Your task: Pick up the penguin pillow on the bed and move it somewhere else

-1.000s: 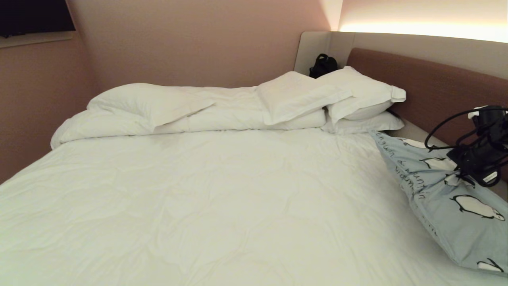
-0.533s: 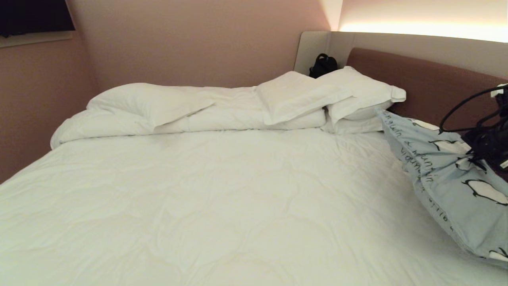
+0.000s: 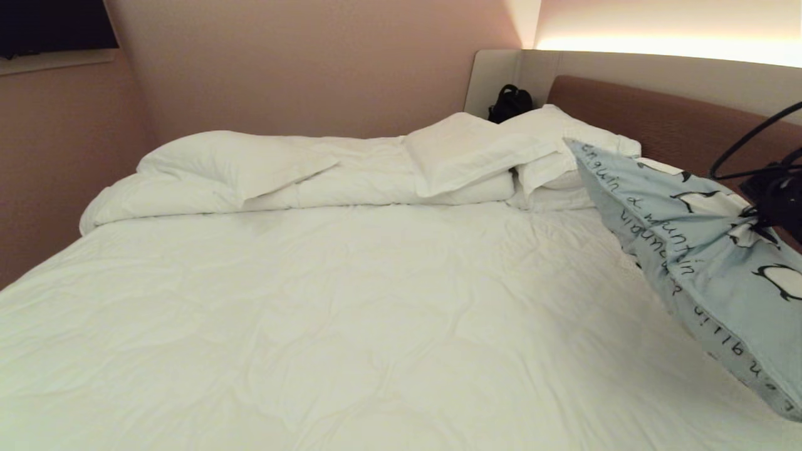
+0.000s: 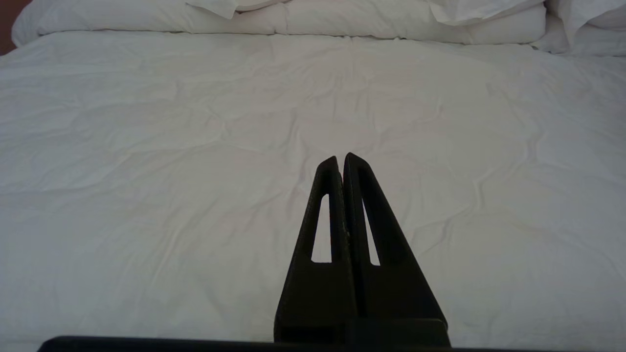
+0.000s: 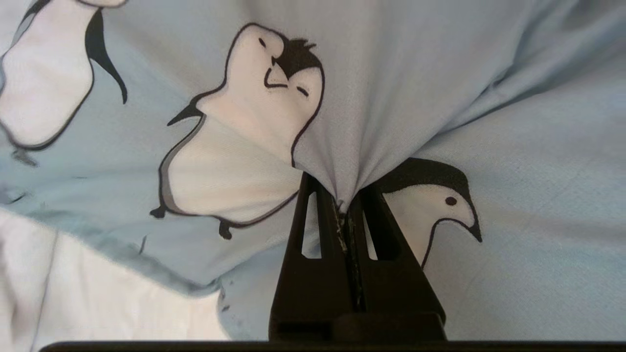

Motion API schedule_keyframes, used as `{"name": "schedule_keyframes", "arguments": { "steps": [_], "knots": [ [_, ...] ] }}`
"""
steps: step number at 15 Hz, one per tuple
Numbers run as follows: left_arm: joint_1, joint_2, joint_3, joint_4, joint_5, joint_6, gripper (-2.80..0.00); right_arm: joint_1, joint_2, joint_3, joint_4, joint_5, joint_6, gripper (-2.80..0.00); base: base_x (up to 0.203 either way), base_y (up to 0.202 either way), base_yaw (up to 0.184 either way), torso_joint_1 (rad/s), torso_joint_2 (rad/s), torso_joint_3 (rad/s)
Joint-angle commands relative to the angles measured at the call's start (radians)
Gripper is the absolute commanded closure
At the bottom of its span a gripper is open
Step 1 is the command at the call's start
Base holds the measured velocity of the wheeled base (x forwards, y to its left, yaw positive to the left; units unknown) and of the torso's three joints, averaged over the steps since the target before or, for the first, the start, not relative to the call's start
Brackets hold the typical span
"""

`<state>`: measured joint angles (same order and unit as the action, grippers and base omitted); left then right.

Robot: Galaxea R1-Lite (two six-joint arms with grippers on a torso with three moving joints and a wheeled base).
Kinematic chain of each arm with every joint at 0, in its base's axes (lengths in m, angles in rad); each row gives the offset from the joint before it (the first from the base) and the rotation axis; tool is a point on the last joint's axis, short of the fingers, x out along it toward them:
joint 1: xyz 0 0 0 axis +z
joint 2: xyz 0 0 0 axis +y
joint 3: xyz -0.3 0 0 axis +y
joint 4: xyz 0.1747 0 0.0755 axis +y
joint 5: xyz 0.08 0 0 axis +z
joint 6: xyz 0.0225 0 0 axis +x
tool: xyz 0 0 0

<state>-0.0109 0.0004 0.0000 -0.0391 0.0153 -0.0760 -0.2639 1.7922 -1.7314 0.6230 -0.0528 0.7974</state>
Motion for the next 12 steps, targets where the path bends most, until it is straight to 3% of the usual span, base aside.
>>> {"name": "schedule_keyframes", "arguments": {
  "steps": [1, 5, 12],
  "knots": [
    [0.0, 0.0, 0.0, -0.001, 0.0, -0.001, 0.0, 0.045, -0.117, 0.033, 0.006, 0.003, 0.001, 0.0, 0.0, 0.0, 0.0, 0.0, 0.0, 0.0],
    [0.0, 0.0, 0.0, -0.001, 0.0, -0.001, 0.0, 0.113, -0.238, 0.139, 0.008, 0.004, -0.023, 0.0, 0.0, 0.0, 0.0, 0.0, 0.0, 0.0],
    [0.0, 0.0, 0.0, -0.001, 0.0, -0.001, 0.0, 0.12, -0.38, 0.308, 0.001, -0.005, -0.103, 0.0, 0.0, 0.0, 0.0, 0.0, 0.0, 0.0]
  ]
}}
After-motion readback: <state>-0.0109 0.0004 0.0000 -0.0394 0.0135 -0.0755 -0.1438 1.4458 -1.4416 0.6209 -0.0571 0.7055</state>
